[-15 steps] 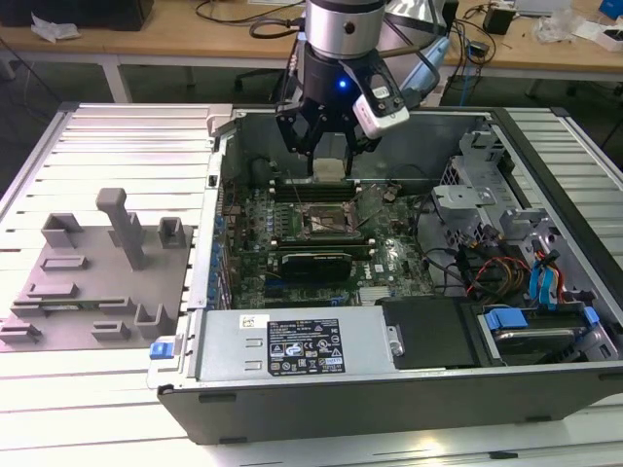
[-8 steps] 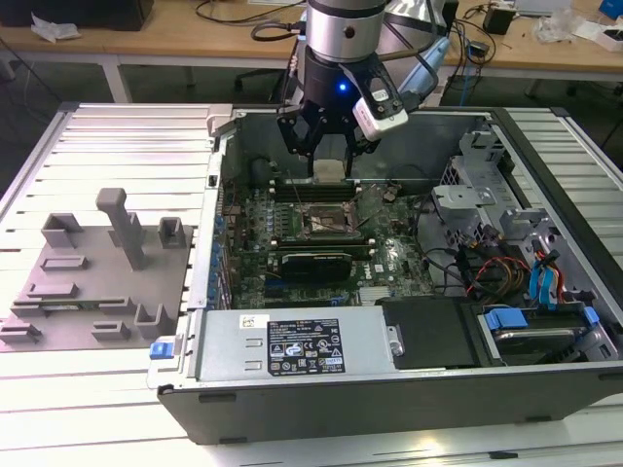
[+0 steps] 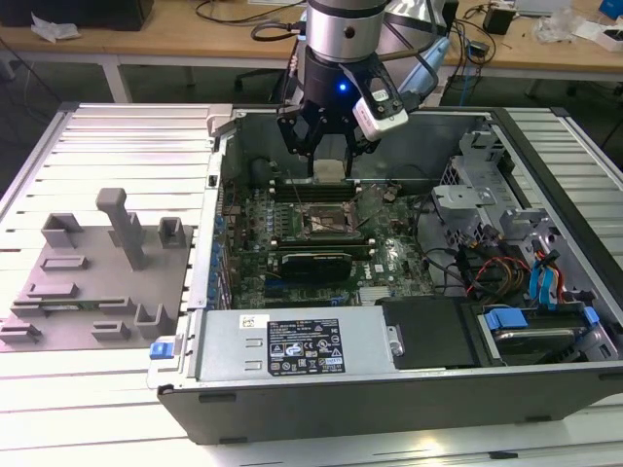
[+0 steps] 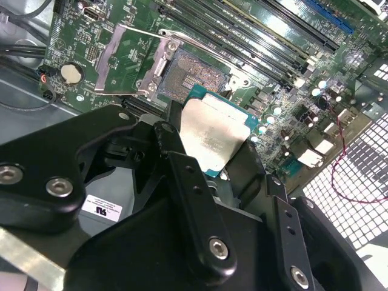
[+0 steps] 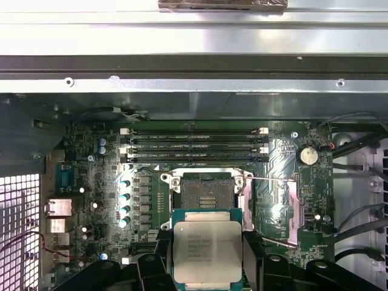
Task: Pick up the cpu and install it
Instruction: 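Place the cpu into insertion slot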
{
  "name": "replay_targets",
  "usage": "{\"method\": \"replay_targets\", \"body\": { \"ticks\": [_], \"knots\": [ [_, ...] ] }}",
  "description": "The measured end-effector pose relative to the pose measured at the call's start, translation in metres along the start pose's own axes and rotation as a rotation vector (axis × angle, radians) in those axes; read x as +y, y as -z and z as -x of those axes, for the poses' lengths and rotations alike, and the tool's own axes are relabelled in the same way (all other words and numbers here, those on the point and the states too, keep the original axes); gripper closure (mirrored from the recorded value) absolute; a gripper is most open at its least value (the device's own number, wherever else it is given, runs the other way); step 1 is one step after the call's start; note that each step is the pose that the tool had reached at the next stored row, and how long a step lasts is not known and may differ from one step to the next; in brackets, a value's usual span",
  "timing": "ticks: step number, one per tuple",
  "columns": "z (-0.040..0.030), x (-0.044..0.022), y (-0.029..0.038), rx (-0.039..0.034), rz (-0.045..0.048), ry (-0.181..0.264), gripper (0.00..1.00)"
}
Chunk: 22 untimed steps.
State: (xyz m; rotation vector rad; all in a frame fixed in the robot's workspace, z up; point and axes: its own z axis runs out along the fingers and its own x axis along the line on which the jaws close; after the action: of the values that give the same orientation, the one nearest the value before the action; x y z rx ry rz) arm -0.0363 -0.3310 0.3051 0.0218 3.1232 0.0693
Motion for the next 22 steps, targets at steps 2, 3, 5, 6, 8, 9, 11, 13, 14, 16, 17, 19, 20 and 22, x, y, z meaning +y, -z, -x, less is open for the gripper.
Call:
{"method": "replay_targets", "body": {
  "ticks": [2, 3, 5, 6, 8, 9, 11, 13, 14, 16, 17, 19, 20, 22],
  "knots": [
    [0.0000, 0.0000, 0.0000, -0.0001, 0.0001, 0.000, 0.45],
    [0.0000, 0.0000, 0.0000, 0.0000, 0.0000, 0.000, 0.45],
    [0.0001, 0.0000, 0.0000, -0.0001, 0.0000, 0.000, 0.45],
    [0.0001, 0.0000, 0.0000, -0.0001, 0.0001, 0.000, 0.45],
    [0.0001, 0.0000, 0.0000, 0.0000, 0.0000, 0.000, 0.45],
    [0.0001, 0.0000, 0.0000, -0.0002, -0.0001, -0.002, 0.45],
    [0.0001, 0.0000, -0.0001, -0.0008, -0.0002, -0.016, 0.45],
    [0.0001, 0.0000, -0.0001, -0.0027, -0.0010, -0.059, 0.45],
    [0.0001, 0.0000, -0.0001, -0.0038, -0.0014, -0.084, 0.45],
    [0.0001, 0.0000, -0.0001, -0.0056, -0.0021, -0.124, 0.45],
    [0.0001, 0.0000, -0.0002, -0.0061, -0.0023, -0.137, 0.45],
    [0.0001, 0.0000, -0.0003, -0.0096, -0.0036, -0.214, 0.45],
    [0.0001, 0.0000, -0.0004, -0.0114, -0.0043, -0.254, 0.45],
    [0.0001, 0.0000, -0.0005, -0.0138, -0.0053, -0.308, 0.45]
  ]
}}
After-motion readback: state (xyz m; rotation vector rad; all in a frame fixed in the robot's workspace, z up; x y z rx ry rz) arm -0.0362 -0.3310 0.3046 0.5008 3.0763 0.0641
